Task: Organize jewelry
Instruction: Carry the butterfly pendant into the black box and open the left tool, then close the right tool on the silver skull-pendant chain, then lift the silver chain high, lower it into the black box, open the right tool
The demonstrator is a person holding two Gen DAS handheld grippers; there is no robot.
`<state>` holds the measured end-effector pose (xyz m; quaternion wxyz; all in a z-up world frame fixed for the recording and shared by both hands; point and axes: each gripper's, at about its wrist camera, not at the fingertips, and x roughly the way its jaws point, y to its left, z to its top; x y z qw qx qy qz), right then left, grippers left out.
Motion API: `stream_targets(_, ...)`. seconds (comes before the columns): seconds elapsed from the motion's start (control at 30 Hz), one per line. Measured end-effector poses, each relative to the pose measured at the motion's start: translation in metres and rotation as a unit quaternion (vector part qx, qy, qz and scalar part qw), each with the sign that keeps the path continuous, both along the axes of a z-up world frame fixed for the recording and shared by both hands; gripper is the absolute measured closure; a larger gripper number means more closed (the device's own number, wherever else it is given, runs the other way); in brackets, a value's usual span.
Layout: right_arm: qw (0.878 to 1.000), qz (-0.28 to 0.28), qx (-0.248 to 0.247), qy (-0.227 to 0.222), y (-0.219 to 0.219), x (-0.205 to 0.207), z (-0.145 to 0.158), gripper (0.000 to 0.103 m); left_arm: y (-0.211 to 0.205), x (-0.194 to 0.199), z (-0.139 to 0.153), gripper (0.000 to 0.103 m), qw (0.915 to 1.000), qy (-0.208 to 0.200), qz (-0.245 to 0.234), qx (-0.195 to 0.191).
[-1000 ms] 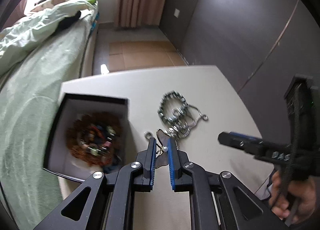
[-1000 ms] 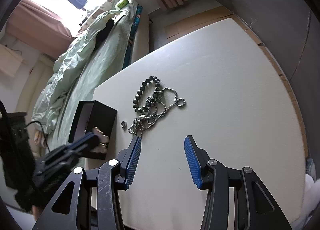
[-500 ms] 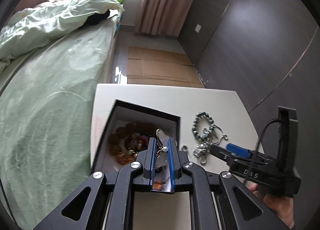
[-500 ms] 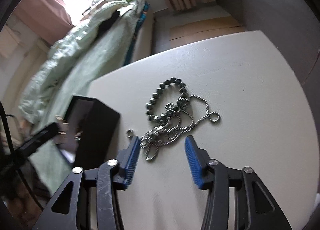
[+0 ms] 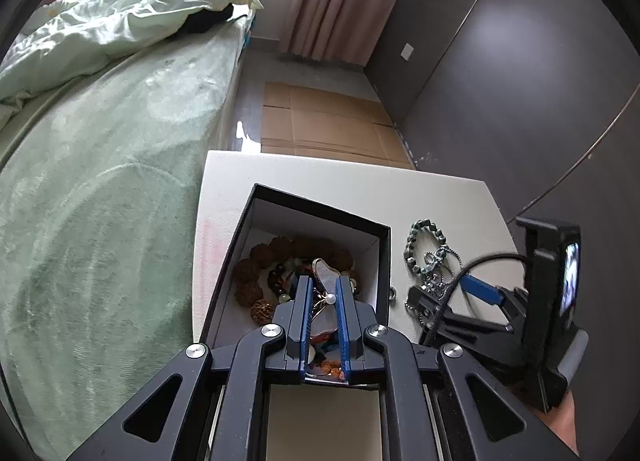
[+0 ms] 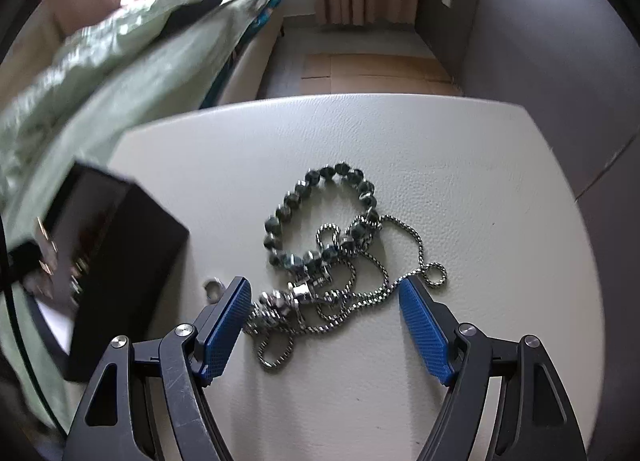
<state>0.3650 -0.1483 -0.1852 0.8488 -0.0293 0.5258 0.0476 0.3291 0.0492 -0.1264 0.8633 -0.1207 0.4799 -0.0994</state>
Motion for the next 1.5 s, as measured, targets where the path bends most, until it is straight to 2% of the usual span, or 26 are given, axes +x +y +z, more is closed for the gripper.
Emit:
stream_targets(0.17, 1.000, -0.017, -0.001, 0.007, -0.020, -0.009, 0.003, 0.028, 0.001, 0.005, -0.006, 0.091, 0.9998, 0.016, 0.013, -0.001)
stream_targets(0.27, 1.000, -0.022, 0.001, 0.004, -0.032, -0.013, 0.006, 0.046, -0.001, 0.010, -0.010, 0.088, 0.9993, 0.036, 0.011, 0.002)
stream_targets(0.33, 1.000, -0.024, 0.012, 0.004, -0.039, -0.015, 0.006, 0.052, 0.000, 0.010, -0.010, 0.081, 0.9992, 0.038, 0.013, 0.000)
stream_targets(0.4, 0.999, -0.025, 0.026, 0.004, -0.044, -0.017, 0.007, 0.053, 0.002, 0.009, -0.007, 0.064, 0.9993, 0.033, 0.017, -0.006)
stream_targets(0.43, 0.999, -0.027, 0.031, 0.005, -0.045, -0.017, 0.007, 0.053, 0.003, 0.008, -0.005, 0.050, 0.9994, 0.028, 0.019, -0.008)
stream_targets(0.47, 0.999, -0.029, 0.032, 0.006, -0.044, -0.016, 0.007, 0.053, 0.005, 0.007, -0.003, 0.043, 0.9995, 0.022, 0.023, -0.009)
stream_targets(0.63, 0.999, -0.021, 0.026, 0.000, -0.035, -0.012, 0.006, 0.053, 0.014, 0.006, 0.002, 0.042, 0.9992, 0.013, 0.034, -0.013)
stream_targets(0.73, 1.000, -0.009, -0.006, -0.008, -0.021, -0.012, 0.003, 0.053, 0.019, 0.006, 0.003, 0.042, 0.9990, 0.013, 0.040, -0.014)
stream_targets(0.77, 1.000, -0.004, -0.019, -0.012, -0.017, -0.012, 0.003, 0.055, 0.020, 0.006, 0.003, 0.042, 0.9989, 0.012, 0.042, -0.015)
stream_targets(0.8, 1.000, 0.004, -0.015, -0.015, -0.014, -0.013, 0.004, 0.065, 0.020, 0.005, 0.004, 0.042, 0.9989, 0.011, 0.043, -0.016)
stream_targets(0.83, 1.000, 0.008, -0.014, -0.014, -0.012, -0.013, 0.004, 0.069, 0.021, 0.005, 0.005, 0.042, 0.9989, 0.010, 0.043, -0.017)
stream_targets(0.87, 1.000, 0.015, -0.014, -0.013, -0.009, -0.014, 0.004, 0.079, 0.020, 0.005, 0.006, 0.042, 0.9989, 0.009, 0.042, -0.018)
stream_targets(0.9, 1.000, 0.021, -0.014, -0.011, -0.007, -0.014, 0.005, 0.085, 0.020, 0.005, 0.006, 0.042, 0.9990, 0.008, 0.041, -0.018)
stream_targets(1.0, 1.000, 0.027, -0.005, -0.004, -0.008, -0.016, 0.006, 0.085, 0.019, 0.004, 0.009, 0.042, 0.9991, 0.007, 0.036, -0.019)
stream_targets(1.13, 0.999, 0.019, 0.050, 0.005, -0.023, -0.022, 0.014, 0.086, 0.022, 0.001, 0.014, 0.042, 0.9989, 0.002, 0.037, -0.028)
stream_targets(1.27, 0.996, 0.028, 0.079, -0.019, -0.028, -0.033, 0.039, 0.086, 0.031, -0.004, 0.024, 0.042, 0.9978, -0.005, 0.045, -0.048)
stream_targets(1.5, 0.994, 0.038, 0.081, -0.055, -0.028, -0.042, 0.090, 0.086, 0.039, -0.010, 0.038, 0.042, 0.9964, -0.024, 0.045, -0.067)
